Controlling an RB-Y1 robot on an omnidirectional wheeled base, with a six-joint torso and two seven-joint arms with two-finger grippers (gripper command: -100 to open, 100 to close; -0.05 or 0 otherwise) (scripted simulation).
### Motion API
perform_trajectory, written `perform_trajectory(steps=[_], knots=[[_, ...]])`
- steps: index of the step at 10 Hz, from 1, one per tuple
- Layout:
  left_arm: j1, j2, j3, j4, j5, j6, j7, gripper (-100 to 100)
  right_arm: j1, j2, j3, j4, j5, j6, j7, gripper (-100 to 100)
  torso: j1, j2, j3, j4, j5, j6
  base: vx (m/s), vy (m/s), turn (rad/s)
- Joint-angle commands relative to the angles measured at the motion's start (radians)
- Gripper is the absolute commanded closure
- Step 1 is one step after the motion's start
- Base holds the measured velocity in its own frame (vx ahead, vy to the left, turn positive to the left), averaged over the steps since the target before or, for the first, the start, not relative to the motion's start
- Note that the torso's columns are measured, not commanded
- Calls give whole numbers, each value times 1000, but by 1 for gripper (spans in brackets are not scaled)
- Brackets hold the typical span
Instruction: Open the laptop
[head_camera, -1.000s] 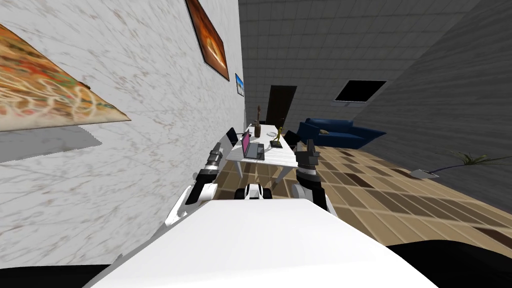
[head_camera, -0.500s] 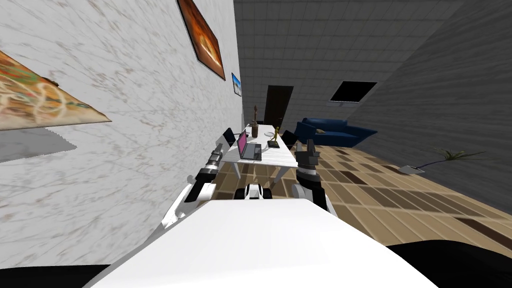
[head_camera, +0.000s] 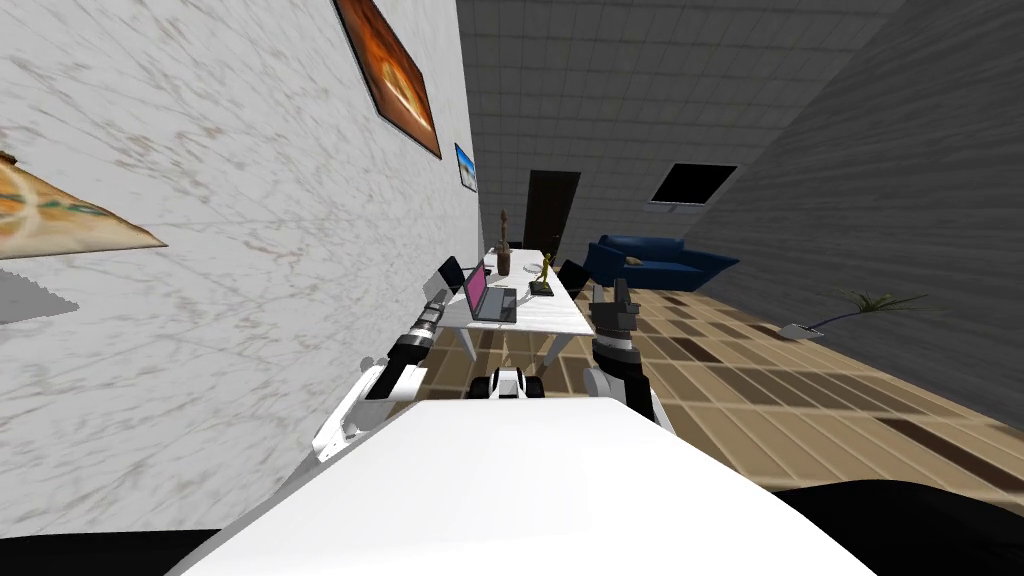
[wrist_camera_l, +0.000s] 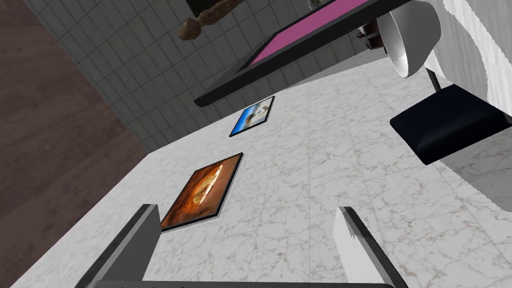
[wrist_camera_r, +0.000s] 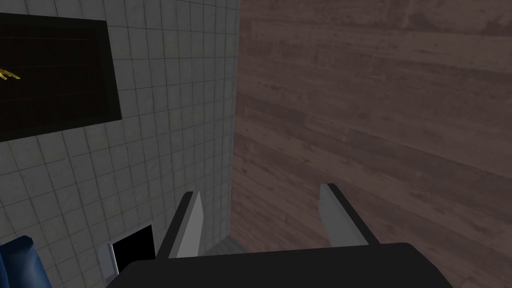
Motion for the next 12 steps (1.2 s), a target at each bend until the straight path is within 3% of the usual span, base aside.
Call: perform_trajectory(steps=[1, 12], knots=[[-2, 39, 1, 2, -13, 45, -6, -100, 0, 0, 0, 0, 0, 0, 0, 0, -1, 0, 0, 0, 0, 0, 32, -56, -41], [-11, 202, 8, 5, -68, 254, -25, -100, 0, 0, 0, 0, 0, 0, 0, 0, -1, -1, -1, 0, 0, 0, 30, -55, -58]])
